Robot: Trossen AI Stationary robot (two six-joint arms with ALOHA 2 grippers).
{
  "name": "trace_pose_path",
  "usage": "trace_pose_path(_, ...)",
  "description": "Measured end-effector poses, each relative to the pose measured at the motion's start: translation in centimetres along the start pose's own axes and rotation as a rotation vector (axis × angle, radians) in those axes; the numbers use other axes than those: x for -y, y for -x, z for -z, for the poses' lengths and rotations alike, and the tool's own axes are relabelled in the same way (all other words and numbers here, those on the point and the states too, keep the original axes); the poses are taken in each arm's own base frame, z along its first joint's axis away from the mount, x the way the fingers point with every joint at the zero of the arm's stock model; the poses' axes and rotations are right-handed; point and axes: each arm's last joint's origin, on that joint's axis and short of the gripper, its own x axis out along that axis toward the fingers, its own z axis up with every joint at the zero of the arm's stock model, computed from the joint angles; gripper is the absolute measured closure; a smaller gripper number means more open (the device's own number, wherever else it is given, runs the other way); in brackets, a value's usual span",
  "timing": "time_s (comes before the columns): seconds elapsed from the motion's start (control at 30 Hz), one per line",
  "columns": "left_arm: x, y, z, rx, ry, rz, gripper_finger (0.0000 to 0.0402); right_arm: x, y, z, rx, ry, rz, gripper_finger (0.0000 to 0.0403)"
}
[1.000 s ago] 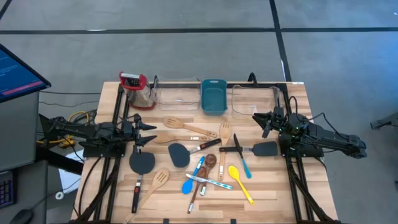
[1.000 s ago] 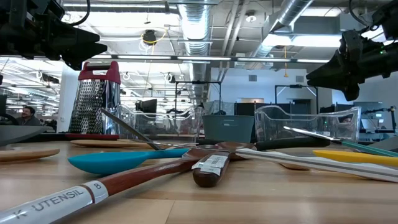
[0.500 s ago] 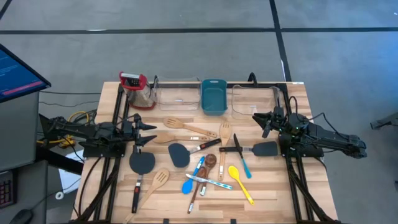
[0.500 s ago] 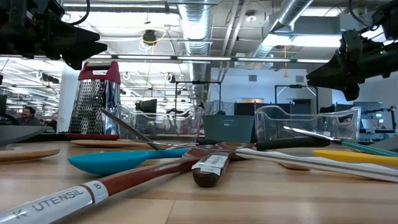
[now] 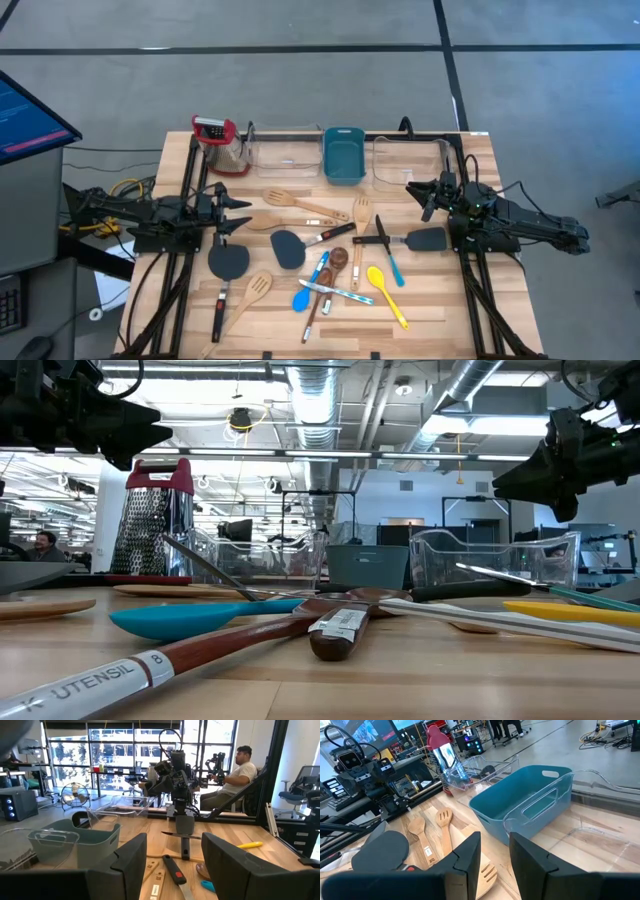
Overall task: Pick & Place Kitchen Items
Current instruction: Put the black spatula into the right transparent bin
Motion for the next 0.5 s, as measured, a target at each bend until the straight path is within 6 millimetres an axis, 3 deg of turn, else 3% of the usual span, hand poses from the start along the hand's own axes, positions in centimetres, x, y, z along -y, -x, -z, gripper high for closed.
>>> trace_pose_path(0.5,0.00,0.00,-0.05,0.005,0.002,0.000,0.0224,-0.08,0.01,0.03,-0.009,-0.002,-0.023,0.0305)
